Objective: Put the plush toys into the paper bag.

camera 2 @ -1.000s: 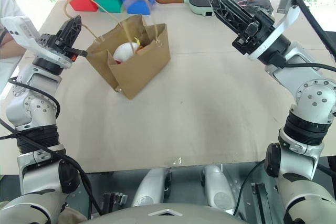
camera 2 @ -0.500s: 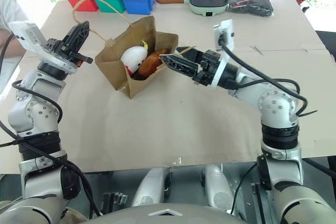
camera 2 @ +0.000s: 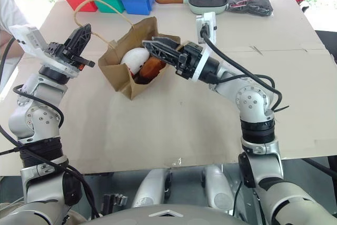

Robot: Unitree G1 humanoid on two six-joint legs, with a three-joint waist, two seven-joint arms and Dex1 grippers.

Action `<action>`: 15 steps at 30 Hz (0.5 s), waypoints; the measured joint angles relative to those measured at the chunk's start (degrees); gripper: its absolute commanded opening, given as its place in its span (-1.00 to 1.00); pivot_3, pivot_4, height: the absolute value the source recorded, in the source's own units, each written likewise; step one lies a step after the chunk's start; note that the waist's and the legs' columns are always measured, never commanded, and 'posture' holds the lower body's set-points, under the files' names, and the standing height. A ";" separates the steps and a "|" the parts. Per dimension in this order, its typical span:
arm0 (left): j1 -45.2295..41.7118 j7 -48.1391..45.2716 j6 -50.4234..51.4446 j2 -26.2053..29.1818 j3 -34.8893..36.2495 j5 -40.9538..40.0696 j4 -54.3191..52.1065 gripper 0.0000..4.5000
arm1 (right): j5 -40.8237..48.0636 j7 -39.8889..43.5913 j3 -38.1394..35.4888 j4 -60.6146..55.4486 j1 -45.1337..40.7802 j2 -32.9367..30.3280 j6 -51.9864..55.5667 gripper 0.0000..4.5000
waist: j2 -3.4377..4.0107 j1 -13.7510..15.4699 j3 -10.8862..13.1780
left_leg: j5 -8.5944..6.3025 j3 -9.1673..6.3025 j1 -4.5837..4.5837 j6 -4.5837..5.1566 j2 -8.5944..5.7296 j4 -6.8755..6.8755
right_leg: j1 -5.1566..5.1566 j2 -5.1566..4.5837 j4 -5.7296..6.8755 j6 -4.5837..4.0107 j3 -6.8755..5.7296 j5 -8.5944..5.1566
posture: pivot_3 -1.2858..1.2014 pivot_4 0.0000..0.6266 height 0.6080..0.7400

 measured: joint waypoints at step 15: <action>-1.86 2.75 -0.60 0.00 1.50 0.04 4.12 -1.00 | 16.34 1.90 -15.02 2.88 -4.19 -4.91 -2.04 -0.93 | 0.00 0.10 0.00 | 0.00 0.01 0.00 0.00 -0.01 -0.01 | 0.00 -0.04 0.01 0.00 -0.02 0.00 | 0.03 -0.52 1.00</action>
